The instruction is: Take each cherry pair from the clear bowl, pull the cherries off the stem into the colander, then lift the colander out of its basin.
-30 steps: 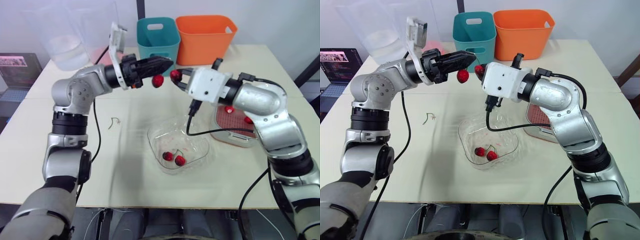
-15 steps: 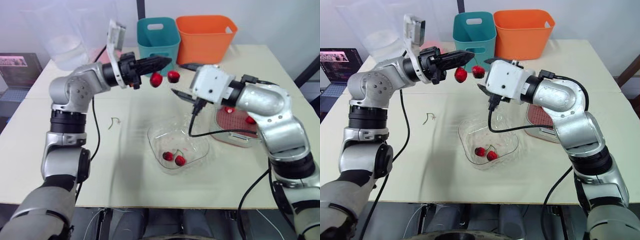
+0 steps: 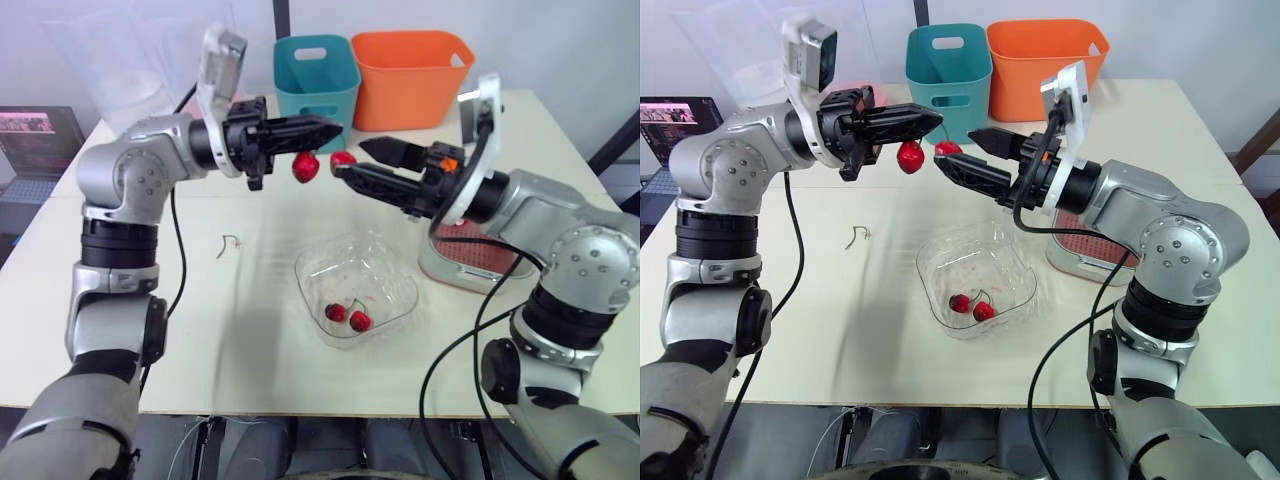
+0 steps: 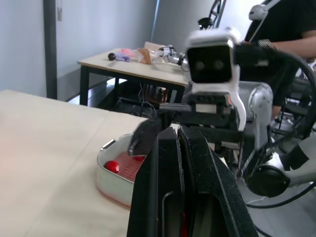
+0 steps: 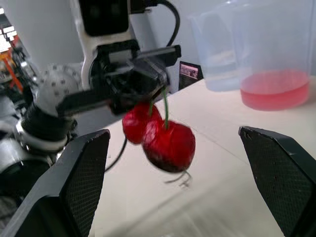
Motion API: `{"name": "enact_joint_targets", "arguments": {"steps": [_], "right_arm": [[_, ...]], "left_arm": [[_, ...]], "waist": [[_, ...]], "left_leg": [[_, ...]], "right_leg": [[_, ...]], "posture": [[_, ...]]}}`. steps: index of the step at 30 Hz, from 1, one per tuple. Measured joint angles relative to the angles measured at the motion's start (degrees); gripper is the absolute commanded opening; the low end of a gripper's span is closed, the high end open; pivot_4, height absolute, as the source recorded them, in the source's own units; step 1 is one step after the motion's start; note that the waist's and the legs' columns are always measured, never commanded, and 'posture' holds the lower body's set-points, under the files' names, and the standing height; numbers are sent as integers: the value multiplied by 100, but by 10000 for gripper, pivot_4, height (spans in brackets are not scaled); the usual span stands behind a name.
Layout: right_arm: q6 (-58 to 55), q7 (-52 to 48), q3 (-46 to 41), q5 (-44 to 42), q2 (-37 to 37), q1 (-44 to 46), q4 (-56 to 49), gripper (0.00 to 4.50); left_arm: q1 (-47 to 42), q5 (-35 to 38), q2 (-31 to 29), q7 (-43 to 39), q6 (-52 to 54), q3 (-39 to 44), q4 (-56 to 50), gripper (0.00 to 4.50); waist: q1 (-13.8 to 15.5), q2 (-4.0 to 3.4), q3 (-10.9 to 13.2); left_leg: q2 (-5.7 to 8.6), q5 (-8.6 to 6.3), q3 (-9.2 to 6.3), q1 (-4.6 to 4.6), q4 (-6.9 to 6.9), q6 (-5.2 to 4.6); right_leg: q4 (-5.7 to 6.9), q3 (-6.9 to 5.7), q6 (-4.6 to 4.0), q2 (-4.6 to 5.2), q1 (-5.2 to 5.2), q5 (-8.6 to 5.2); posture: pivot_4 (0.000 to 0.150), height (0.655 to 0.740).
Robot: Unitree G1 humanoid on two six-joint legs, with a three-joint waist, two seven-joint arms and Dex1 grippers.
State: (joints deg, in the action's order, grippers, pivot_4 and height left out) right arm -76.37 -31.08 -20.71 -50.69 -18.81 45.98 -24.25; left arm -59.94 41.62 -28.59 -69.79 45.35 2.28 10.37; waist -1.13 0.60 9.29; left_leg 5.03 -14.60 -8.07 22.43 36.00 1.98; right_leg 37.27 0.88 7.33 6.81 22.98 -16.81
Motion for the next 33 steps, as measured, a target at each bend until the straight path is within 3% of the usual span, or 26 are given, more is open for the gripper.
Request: {"name": "enact_joint_targets", "arguments": {"steps": [17, 20, 25, 26, 33], "right_arm": [[-48, 1174, 140, -1281, 213, -110, 90, 44350], [0, 1296, 193, -1404, 184, -131, 98, 36246], [189, 1462, 239, -1560, 115, -203, 125, 10879], [210, 1493, 249, -1595, 97, -215, 150, 7469], [431, 1546, 415, -1785, -150, -312, 183, 7469]], "left_arm": [[127, 12, 12, 153, 7, -43, -225, 0], [127, 13, 28, 161, 7, -43, -226, 0], [128, 15, 62, 169, 8, -43, -226, 0], [128, 15, 64, 168, 8, -44, -226, 0], [126, 13, 91, 176, 8, -60, -220, 0]], "waist": [[-28, 0, 0], [-36, 0, 0], [-94, 0, 0], [-110, 0, 0], [-146, 0, 0]], "left_leg": [[0, 0, 5, 0, -1, -1], [0, 0, 5, 0, -1, -1], [0, 0, 4, 0, -1, -1], [0, 0, 4, 0, -1, -1], [-2, 0, 3, 0, -2, -1]], "right_leg": [[7, 4, 0, -1, 6, 0], [7, 4, 0, -1, 6, 0], [8, 3, 0, -1, 6, 0], [8, 3, 0, -1, 6, 0], [14, 4, 0, -4, 11, 0]], "posture": [[1500, 7400], [1500, 7400], [1500, 7400], [1500, 7400], [1500, 7400]]}}
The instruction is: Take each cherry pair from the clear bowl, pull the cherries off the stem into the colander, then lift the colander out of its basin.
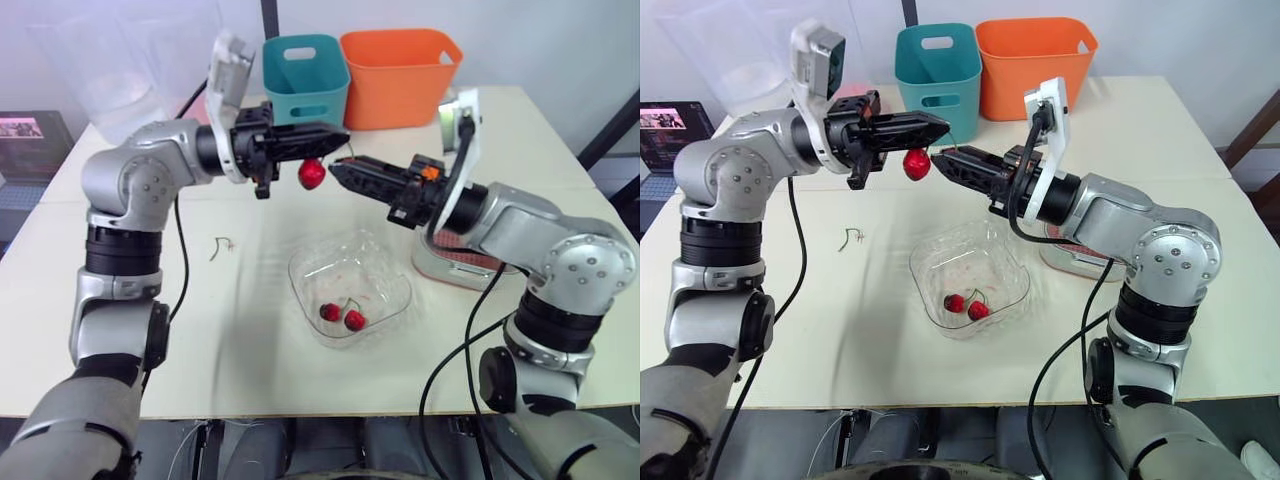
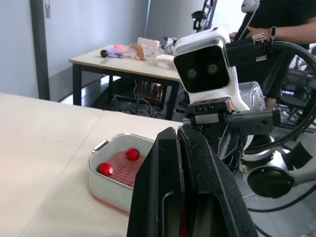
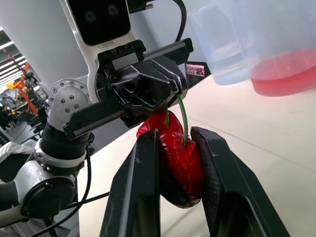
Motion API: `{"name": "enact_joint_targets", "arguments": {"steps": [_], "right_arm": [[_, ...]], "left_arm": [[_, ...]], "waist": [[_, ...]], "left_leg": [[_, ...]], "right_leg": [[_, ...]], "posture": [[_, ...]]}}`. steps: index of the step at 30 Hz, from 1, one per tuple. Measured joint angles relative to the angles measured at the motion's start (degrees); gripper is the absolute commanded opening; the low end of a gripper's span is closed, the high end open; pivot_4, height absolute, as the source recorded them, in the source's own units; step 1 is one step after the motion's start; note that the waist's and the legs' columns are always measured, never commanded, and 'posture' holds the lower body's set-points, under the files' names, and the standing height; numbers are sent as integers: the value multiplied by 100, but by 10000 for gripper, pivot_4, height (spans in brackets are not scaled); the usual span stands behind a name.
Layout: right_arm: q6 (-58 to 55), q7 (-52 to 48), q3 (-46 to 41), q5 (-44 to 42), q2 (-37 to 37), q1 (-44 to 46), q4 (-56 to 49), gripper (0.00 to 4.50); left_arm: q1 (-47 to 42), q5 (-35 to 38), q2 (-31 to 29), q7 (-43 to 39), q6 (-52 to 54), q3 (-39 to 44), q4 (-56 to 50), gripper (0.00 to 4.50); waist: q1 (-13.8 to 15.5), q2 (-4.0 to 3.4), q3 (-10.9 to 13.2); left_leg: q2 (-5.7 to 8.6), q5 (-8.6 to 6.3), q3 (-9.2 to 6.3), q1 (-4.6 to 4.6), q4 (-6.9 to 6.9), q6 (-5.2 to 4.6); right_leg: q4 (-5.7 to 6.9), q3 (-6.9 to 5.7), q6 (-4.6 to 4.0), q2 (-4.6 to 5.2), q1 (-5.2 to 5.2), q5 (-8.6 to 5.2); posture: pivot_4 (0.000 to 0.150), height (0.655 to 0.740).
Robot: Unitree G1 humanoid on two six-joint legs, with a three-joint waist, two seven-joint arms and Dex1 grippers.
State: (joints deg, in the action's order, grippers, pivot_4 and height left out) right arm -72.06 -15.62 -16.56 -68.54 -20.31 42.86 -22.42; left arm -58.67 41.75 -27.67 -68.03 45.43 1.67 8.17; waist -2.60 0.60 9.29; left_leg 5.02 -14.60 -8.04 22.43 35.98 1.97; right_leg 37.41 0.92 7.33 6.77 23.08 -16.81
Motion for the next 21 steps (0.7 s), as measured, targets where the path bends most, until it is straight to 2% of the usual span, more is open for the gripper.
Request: {"name": "enact_joint_targets", "arguments": {"steps": [10, 15, 18, 21], "right_arm": [[187, -261, 628, 111, -619, -655, -99, 7469], [510, -410, 640, 247, -878, -788, -108, 7469], [923, -642, 438, 571, -1282, -1008, -75, 7469], [1527, -1026, 175, 1319, -2097, -1287, 268, 7469]], "left_arm": [[-214, 17, 56, 77, -82, 190, 132, 0], [-200, -53, 60, 50, -191, 152, 180, 0], [-29, -206, 10, 18, -317, 102, 175, 0], [181, -443, -53, -29, -523, -70, 177, 0]], "waist": [[5, 1, 0], [12, 1, 0], [28, 1, 0], [65, 1, 0]], "left_leg": [[1, -1, 2, 1, 2, -1], [2, 0, 2, 1, 3, -1], [4, -1, 4, 1, 3, -1], [10, -3, 5, 1, 6, -4]], "right_leg": [[-1, 0, 1, 1, -1, 0], [-1, 0, 0, 0, -2, 0], [-3, 0, 1, 2, -5, 0], [-11, -3, 1, 2, -13, -1]], "posture": [[1500, 7400], [1500, 7400], [1500, 7400], [1500, 7400]]}}
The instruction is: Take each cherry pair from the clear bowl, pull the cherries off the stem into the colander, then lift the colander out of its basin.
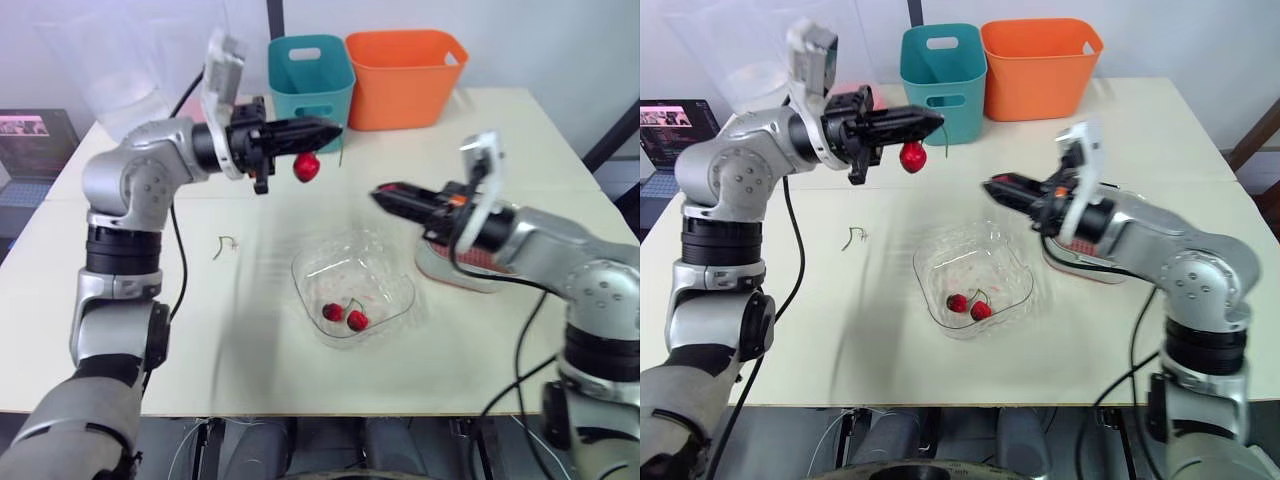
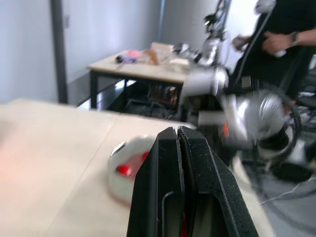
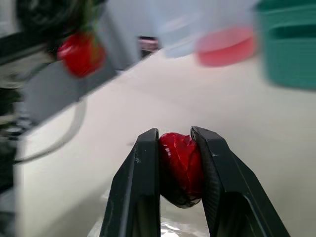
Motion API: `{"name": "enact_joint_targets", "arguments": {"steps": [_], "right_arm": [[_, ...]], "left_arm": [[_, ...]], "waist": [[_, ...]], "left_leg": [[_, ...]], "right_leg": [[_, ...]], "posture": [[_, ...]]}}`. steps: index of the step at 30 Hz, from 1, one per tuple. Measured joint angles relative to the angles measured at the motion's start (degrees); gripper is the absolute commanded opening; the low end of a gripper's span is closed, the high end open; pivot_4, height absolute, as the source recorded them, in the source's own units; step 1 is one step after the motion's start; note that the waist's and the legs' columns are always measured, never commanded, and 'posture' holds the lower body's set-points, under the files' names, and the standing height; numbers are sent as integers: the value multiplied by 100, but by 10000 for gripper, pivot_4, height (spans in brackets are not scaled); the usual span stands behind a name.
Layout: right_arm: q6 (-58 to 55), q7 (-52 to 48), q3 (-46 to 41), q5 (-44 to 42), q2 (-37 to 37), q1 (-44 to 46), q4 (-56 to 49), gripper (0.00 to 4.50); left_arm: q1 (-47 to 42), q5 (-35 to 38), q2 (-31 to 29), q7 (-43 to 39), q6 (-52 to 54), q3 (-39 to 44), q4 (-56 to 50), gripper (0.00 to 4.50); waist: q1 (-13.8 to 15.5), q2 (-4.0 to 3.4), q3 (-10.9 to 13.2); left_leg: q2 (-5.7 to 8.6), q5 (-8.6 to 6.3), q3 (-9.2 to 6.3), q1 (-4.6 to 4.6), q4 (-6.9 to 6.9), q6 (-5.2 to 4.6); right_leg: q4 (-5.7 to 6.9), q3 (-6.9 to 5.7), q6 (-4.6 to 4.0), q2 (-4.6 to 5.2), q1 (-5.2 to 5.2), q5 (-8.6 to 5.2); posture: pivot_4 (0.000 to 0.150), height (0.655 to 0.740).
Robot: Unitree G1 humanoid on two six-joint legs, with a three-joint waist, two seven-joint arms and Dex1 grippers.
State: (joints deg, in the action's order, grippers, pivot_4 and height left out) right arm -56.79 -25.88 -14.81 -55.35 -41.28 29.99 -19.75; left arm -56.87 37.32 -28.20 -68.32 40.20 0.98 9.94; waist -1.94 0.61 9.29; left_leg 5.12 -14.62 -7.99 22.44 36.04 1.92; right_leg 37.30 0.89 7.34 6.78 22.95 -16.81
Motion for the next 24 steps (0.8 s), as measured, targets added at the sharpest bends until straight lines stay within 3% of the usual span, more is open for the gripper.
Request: {"name": "enact_joint_targets", "arguments": {"steps": [5, 12, 15, 20, 24], "right_arm": [[964, -755, 17, 1367, -1143, -807, 850, 7469], [1532, -1282, 320, 2243, -1299, -1096, 1384, 7469], [1605, -1371, 324, 2392, -1299, -1104, 1496, 18873], [1578, -1501, 303, 2483, -1299, -1088, 1550, 43941], [1298, -1544, 73, 2276, -1266, -885, 1543, 44574]], "left_arm": [[213, -234, 23, -32, -299, -130, 8, 0], [229, -401, 144, -36, -494, -246, 36, 0], [232, -438, 144, -38, -555, -246, 69, 0], [233, -485, 144, -39, -573, -246, 125, 0], [231, -478, 149, -33, -563, -236, 126, 0]], "waist": [[39, 1, 1], [-47, 1, 1], [-39, 1, 1], [-25, 1, 1], [-27, 1, 1]], "left_leg": [[2, -1, 11, -2, 4, -2], [-5, 0, 9, -3, 4, -1], [-6, 0, 7, -3, 4, -1], [-6, 0, 5, -3, 5, 0], [-8, 0, 4, -3, 6, 0]], "right_leg": [[-1, 1, 1, -3, -2, 0], [1, 0, 1, -5, -2, 0], [1, -1, 1, -5, -3, 0], [-1, -1, 0, -4, -5, 0], [-1, -1, 0, -4, -6, 0]], "posture": [[1500, 7400], [1500, 7400], [1500, 7400], [1500, 7400], [1500, 7400]]}}
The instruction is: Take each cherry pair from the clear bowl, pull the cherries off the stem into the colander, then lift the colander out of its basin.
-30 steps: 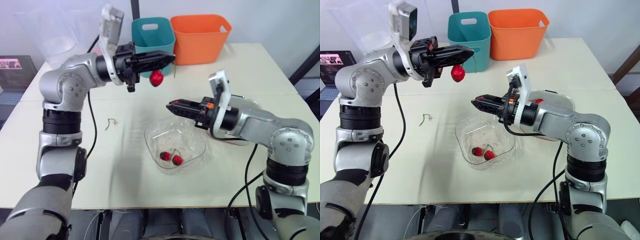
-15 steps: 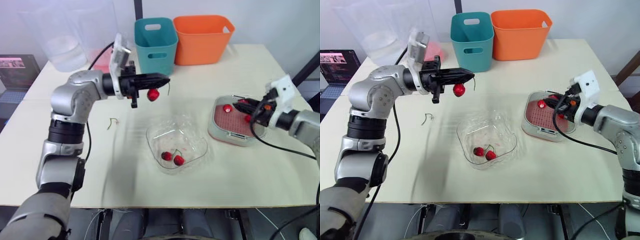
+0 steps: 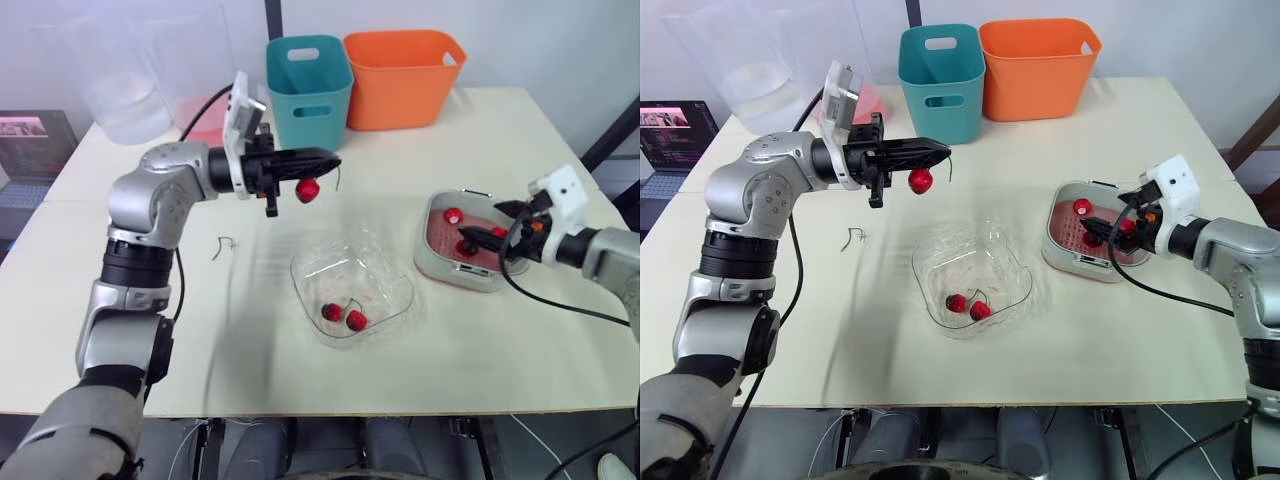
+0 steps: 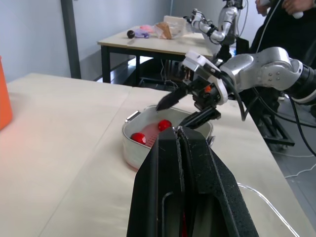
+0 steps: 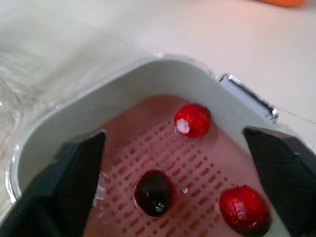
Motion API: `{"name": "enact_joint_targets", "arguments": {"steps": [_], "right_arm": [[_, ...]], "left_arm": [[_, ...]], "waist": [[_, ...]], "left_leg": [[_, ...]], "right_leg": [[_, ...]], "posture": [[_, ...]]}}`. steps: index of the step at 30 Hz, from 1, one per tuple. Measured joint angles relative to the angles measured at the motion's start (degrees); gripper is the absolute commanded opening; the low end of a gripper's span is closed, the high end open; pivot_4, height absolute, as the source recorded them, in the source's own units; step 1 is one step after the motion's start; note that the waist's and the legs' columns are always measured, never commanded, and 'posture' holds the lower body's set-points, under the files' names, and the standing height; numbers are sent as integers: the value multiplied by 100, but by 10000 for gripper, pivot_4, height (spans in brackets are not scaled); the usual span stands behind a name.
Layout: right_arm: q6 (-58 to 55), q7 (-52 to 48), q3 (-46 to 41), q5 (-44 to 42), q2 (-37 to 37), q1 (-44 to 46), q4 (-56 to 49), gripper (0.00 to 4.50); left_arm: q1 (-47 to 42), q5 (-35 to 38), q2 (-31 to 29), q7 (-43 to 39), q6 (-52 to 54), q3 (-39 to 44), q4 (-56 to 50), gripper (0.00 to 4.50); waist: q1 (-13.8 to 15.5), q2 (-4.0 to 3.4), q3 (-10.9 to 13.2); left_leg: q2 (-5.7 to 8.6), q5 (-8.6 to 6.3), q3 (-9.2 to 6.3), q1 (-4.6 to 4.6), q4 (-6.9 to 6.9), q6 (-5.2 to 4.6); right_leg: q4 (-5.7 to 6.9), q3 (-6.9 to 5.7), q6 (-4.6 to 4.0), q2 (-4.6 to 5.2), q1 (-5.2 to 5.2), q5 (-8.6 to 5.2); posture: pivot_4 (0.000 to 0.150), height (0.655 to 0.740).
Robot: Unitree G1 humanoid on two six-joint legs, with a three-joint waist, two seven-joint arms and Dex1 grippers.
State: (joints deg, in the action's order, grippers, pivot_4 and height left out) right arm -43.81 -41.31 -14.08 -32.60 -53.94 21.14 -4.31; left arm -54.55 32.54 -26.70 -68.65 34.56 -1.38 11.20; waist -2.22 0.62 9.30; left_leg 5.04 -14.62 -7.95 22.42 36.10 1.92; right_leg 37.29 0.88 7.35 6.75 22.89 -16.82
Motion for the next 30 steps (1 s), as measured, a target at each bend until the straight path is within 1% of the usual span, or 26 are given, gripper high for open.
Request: {"name": "enact_joint_targets", "arguments": {"steps": [4, 6, 8, 10, 14, 20, 26, 30], "right_arm": [[-843, 88, -495, -971, 322, 570, -369, 44574], [-1349, 339, -646, -1783, 819, 948, -811, 44574], [-1667, 618, -650, -2386, 1252, 1131, -1056, 44574], [-1992, 1129, -595, -3134, 1899, 1215, -1301, 44574], [-2165, 2055, -217, -3979, 2780, 1259, -1583, 44574], [-2029, 2724, 67, -4292, 3084, 1264, -1695, 44574], [-1765, 3009, 438, -4303, 3405, 1372, -1693, 44574], [-1662, 3087, 536, -4294, 3462, 1445, -1686, 44574]], "left_arm": [[-62, 106, 44, 19, 139, 52, 37, 0], [-189, 301, 118, 47, 316, 121, 35, 0], [-300, 446, 175, 72, 443, 216, -25, 0], [-365, 576, 202, 115, 540, 282, -132, 0], [-372, 691, 251, 131, 656, 271, -346, 0], [-359, 697, 261, 171, 720, 269, -436, 0], [-261, 700, 332, 231, 742, 243, -534, 0], [-197, 700, 333, 237, 747, 236, -536, 0]], "waist": [[-24, 0, 0], [-29, 1, 0], [-15, 0, 0], [-13, 0, 0], [5, 0, -1], [-7, -1, -1], [-41, -3, -2], [-32, -3, -2]], "left_leg": [[-4, 0, -3, 0, 0, 0], [-7, 0, -6, 0, 0, 0], [-6, 0, -10, 0, 2, 0], [-4, 0, -13, 0, 1, 1], [0, 1, -16, 1, 1, 3], [1, 1, -15, 1, 0, 2], [-1, 1, -14, 0, -3, 2], [0, 1, -14, 1, -2, 2]], "right_leg": [[0, -2, 0, -1, 0, 0], [0, -4, 0, -2, -1, 0], [0, -5, 0, 1, -3, 0], [-1, -4, 0, 4, -3, 0], [0, -3, 0, 7, -2, 0], [1, -3, 0, 5, 0, 0], [6, 0, 0, 1, 9, 0], [6, 1, 0, 2, 8, 0]], "posture": [[1500, 7400], [1500, 7400], [1500, 7400], [1500, 7400], [1500, 7400], [1500, 7400], [1500, 7400], [1500, 7400]]}}
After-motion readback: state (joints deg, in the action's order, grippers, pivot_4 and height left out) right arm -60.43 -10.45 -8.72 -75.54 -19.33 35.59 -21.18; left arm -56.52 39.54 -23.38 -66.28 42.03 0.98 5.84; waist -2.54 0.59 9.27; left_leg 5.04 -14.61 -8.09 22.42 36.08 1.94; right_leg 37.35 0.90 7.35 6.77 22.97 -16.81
